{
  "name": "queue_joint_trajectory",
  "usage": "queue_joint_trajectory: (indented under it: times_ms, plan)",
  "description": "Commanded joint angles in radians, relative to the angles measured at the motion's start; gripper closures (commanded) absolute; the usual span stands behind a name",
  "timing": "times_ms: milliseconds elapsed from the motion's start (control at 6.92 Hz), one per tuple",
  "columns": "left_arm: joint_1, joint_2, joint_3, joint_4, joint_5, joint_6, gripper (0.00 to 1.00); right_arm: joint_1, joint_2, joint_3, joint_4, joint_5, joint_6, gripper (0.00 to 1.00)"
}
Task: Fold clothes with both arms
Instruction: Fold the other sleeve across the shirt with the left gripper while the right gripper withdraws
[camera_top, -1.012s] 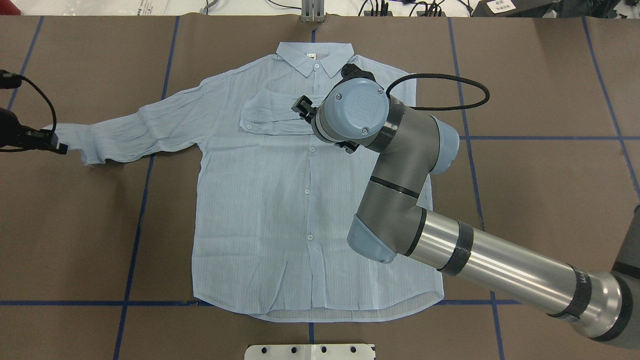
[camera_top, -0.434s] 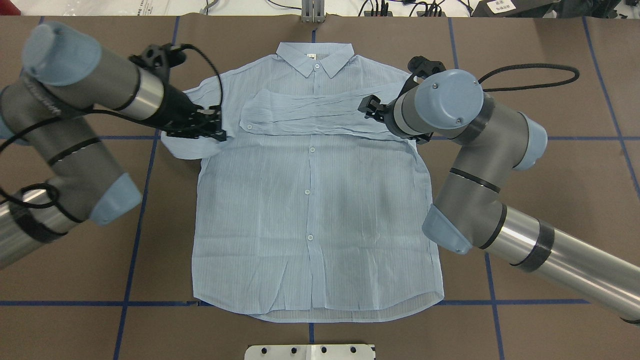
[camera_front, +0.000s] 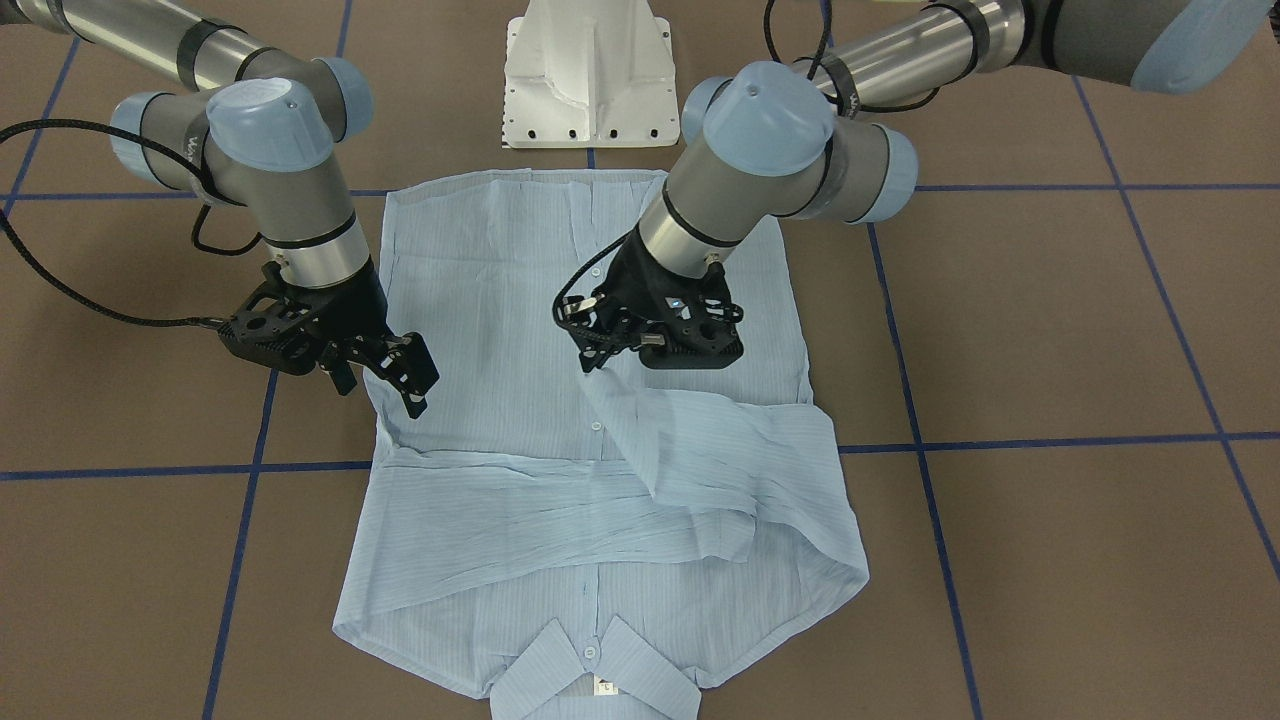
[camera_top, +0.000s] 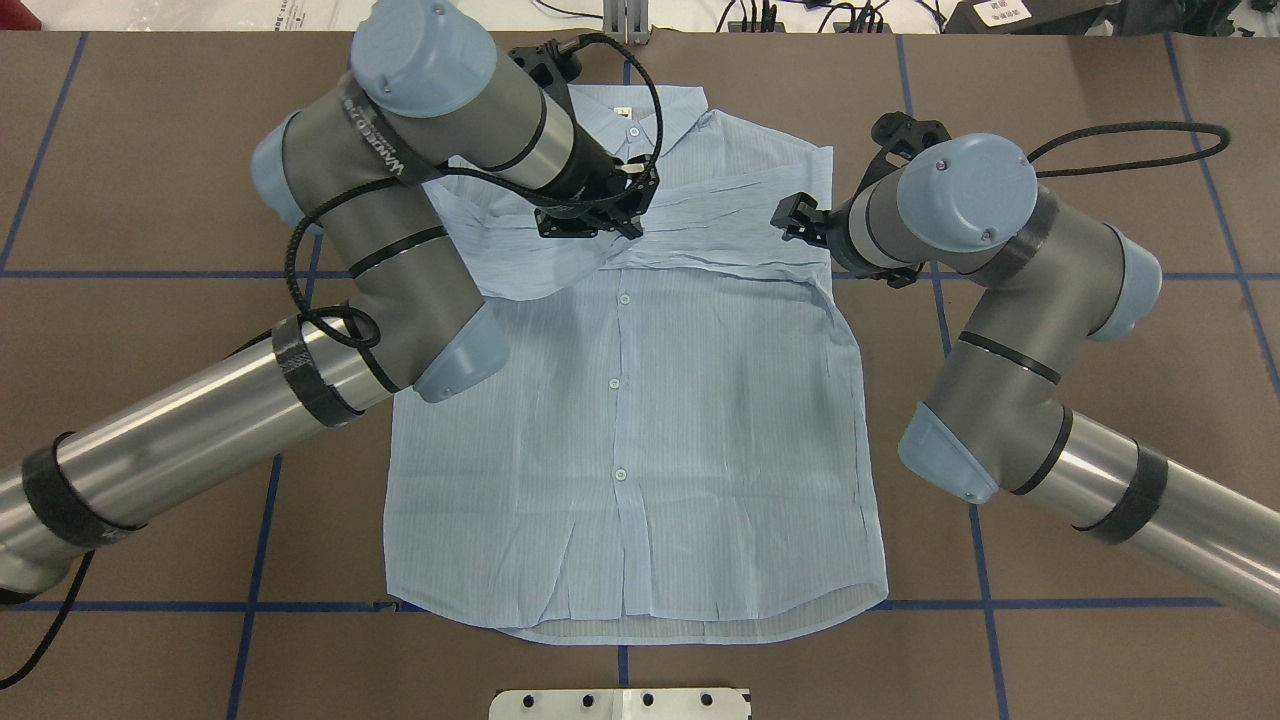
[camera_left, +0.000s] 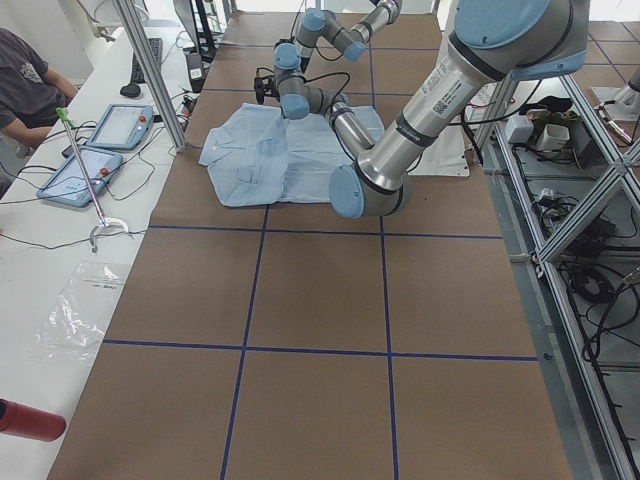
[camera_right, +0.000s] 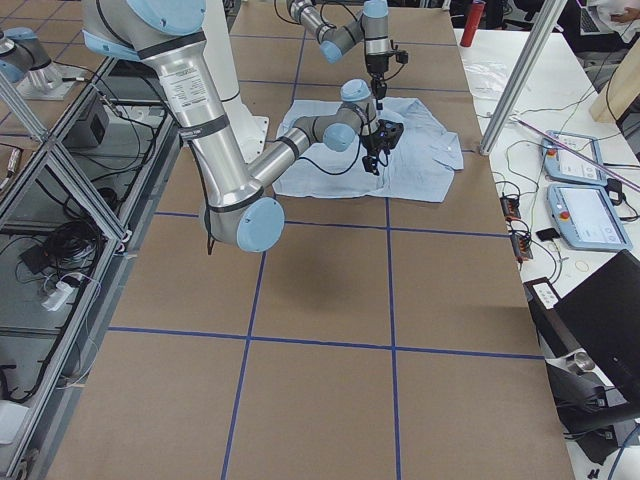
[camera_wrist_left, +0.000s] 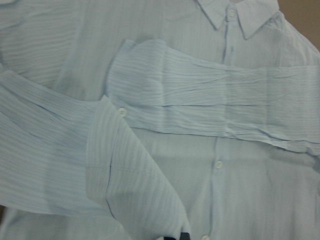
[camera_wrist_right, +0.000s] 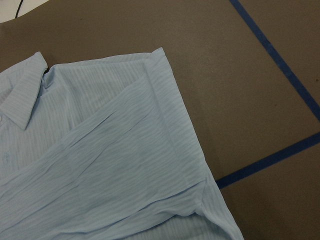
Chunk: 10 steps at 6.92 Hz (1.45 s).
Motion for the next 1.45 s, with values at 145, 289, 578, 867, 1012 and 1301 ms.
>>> queue_joint_trajectory:
  times_ms: [145,289,578,867,1012,1301]
  plan:
    - [0.014,-0.1,0.128,-0.061,0.033,-0.077,1.0,0.001,-0.005,-0.008,0.0,-0.006,0.0,0.0]
    - [0.033,-0.102,0.128,-0.066,0.062,-0.082,0.72,0.001,-0.014,-0.006,0.0,-0.006,0.0,0.0]
    - [0.063,-0.122,0.126,-0.074,0.138,-0.085,0.02,0.002,-0.044,0.012,0.0,-0.003,0.005,0.0]
    - [0.068,-0.134,0.076,-0.077,0.136,-0.124,0.01,-0.065,-0.123,0.149,0.0,-0.003,0.046,0.0]
    - [0.07,-0.099,0.001,-0.065,0.131,-0.126,0.01,-0.144,-0.131,0.181,0.0,-0.03,0.166,0.0]
    - [0.065,0.106,-0.233,-0.063,0.091,-0.114,0.01,-0.359,-0.137,0.231,-0.014,-0.226,0.282,0.0]
